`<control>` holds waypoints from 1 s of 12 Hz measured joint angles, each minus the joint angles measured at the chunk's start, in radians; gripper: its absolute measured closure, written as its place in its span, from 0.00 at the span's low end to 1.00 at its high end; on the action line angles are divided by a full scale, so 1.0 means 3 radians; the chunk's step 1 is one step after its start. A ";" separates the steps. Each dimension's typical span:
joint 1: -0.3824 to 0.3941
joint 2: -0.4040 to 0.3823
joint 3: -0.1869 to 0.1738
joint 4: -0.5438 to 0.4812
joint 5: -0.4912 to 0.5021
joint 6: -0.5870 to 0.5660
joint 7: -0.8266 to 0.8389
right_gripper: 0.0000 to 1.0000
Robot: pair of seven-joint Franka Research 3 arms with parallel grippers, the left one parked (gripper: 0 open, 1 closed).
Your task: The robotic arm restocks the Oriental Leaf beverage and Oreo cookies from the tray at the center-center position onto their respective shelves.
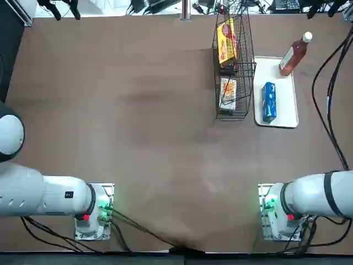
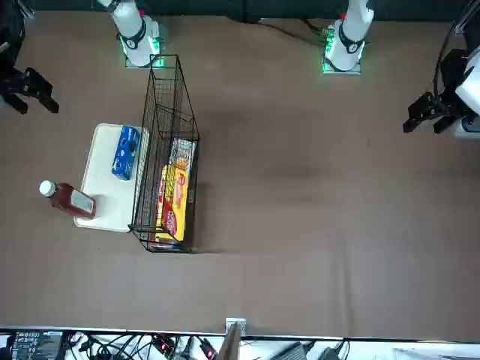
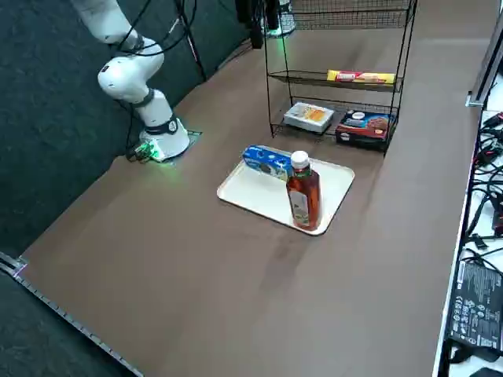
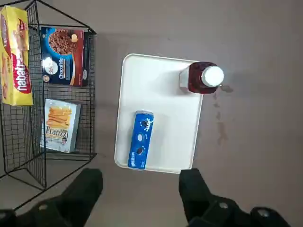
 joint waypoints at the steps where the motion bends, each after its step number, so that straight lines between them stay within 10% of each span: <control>1: 0.0000 0.0000 -0.0002 0.0002 0.0000 0.0000 0.0000 0.00; 12: -0.0329 0.0715 -0.0065 0.0405 0.0002 0.0231 -0.0094 0.00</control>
